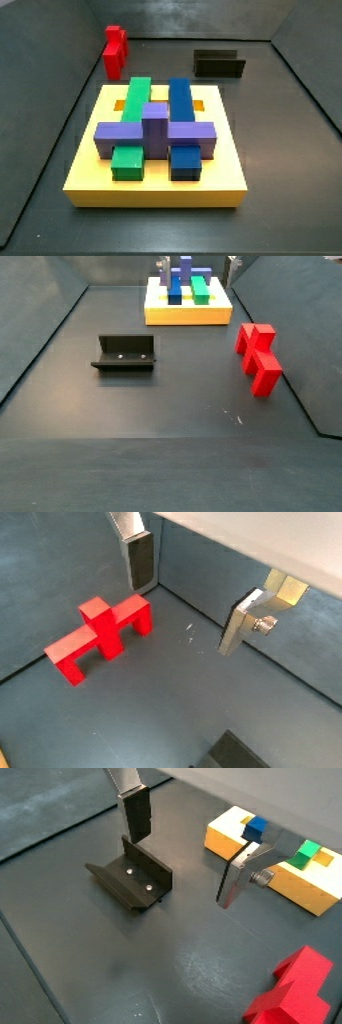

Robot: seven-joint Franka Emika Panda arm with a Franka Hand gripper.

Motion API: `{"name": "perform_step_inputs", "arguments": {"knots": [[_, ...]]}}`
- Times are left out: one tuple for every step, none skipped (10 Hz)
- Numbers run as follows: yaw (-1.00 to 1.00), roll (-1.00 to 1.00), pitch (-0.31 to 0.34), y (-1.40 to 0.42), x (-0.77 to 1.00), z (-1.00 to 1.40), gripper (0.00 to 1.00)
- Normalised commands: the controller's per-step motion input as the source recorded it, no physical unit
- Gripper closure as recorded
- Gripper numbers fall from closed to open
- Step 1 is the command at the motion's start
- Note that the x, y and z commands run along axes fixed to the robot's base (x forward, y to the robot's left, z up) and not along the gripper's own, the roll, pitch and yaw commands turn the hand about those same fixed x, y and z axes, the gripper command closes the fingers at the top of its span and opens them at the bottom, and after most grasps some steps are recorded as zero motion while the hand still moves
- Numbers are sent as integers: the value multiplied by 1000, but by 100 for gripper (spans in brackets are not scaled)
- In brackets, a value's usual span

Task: Pick up the red object. Move up. Move to above the board. Insert the red object.
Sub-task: Pick up the red object.

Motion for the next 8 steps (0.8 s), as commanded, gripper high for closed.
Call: {"name": "perform_step_inputs", "arguments": {"knots": [[-297, -31, -104, 0, -154, -191, 0], [-454, -71, -140, 0, -149, -223, 0], [-514, -66, -127, 0, -97, -234, 0], [-557, -44, -109, 0, -86, -226, 0], [-606, -3, -76, 0, -97, -200, 0], [-651, 0, -50, 0, -114, -163, 0], [-726, 0, -41, 0, -111, -157, 0], [-814, 0, -44, 0, -120, -151, 0]]}}
